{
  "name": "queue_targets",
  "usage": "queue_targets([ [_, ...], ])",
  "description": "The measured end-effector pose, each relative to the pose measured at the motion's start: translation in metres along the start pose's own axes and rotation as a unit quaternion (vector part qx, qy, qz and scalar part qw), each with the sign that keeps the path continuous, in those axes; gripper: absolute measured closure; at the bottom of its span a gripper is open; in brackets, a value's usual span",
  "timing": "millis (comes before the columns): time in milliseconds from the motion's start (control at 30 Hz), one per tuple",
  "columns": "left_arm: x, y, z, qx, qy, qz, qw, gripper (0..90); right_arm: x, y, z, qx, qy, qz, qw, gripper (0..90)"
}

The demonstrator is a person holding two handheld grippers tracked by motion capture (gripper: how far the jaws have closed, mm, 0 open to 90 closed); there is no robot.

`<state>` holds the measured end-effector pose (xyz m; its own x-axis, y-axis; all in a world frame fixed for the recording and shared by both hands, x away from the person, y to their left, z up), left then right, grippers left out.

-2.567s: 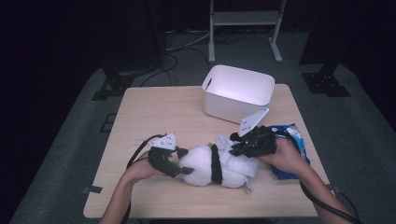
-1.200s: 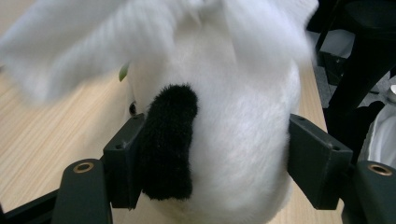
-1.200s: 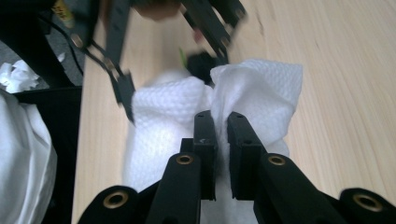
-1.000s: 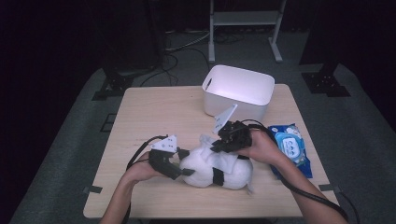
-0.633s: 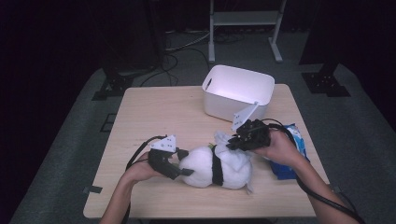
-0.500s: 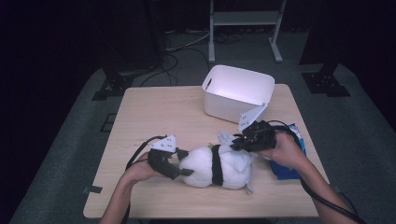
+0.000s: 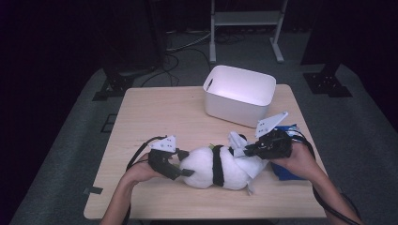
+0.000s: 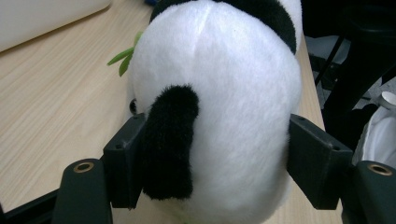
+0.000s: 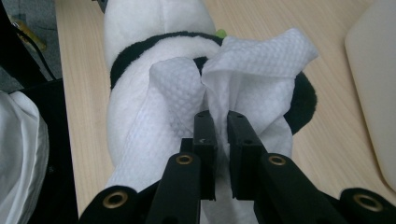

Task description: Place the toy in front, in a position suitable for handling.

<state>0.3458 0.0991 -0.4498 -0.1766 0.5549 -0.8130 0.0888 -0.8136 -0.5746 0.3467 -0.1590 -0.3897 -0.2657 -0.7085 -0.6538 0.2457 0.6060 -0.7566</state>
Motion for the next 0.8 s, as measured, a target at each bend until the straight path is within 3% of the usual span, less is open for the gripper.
queue_targets([
  [167, -0.001, 0.0, 0.0, -0.001, -0.001, -0.001, 1.0, 28.4, -0.003, 0.001, -0.002, -0.003, -0.002, 0.007, 1.0, 82.3],
  [400, -0.001, 0.001, 0.001, -0.003, -0.001, 0.0, 1.0, 28.4, -0.03, 0.012, -0.01, -0.015, -0.03, 0.009, 0.9994, 82.3],
  [800, -0.006, 0.004, 0.005, -0.006, 0.008, -0.003, 0.9999, 28.5, -0.084, 0.064, -0.045, -0.063, -0.093, -0.008, 0.9937, 82.3],
])
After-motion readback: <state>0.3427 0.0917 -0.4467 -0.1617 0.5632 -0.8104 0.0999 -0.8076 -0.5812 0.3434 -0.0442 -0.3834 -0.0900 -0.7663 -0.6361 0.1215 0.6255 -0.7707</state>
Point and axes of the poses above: each handheld gripper's, and its own axes: y roughly forward along the jaws, x roughly out of its underside, z roughly to its right, the point moved 7 cm from there along y, roughly forward along the jaws
